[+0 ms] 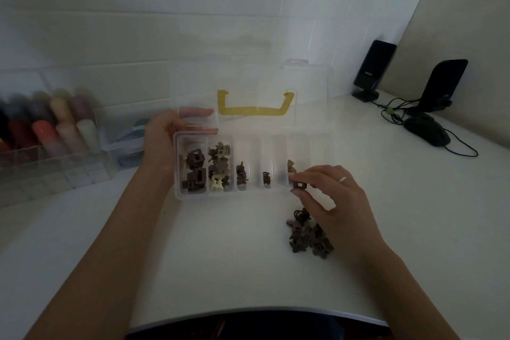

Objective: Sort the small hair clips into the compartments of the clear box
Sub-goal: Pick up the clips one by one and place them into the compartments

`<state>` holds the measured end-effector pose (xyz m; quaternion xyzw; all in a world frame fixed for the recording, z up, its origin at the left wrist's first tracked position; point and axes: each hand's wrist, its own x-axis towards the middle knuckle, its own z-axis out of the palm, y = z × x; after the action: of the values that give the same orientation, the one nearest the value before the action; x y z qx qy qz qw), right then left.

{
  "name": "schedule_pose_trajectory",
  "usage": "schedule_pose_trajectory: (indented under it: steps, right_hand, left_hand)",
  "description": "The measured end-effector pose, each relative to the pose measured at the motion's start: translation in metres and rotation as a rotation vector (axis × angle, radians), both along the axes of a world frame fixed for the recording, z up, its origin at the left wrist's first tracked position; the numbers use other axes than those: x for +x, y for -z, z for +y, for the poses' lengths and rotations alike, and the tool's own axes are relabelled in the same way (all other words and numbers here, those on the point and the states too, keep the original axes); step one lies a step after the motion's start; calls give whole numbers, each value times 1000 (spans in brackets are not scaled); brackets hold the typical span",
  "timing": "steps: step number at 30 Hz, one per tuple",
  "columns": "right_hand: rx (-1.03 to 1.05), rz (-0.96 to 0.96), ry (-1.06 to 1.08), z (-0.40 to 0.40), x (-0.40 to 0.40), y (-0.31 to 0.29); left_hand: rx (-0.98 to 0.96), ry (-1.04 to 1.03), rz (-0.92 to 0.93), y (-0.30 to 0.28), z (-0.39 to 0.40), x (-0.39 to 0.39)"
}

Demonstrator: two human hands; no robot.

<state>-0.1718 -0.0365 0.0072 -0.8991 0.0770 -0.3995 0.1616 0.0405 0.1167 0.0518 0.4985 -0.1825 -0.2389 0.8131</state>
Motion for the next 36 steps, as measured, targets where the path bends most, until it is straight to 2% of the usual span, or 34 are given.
schedule_pose_trajectory:
  steps: [5,11,14,21,29,36]
  right_hand:
    - [72,-12,-18,3,0,-4]
    - [138,-74,106,1,-4,-12]
    - [164,-124,100,3,-2,-13]
    - [18,-153,-28,15,14,-10]
    - [214,-169,135,-2,-5,-8]
    - [157,-156,99,4,-3,-8]
  left_hand:
    - [10,-6,-9,2,0,2]
    - [25,15,14,3,1,4]
    - [21,10,20,3,1,3]
    - [27,24,26,1,3,1]
    - [27,45,23,-13,7,-15]
    - [-12,35,21,-18,8,-19]
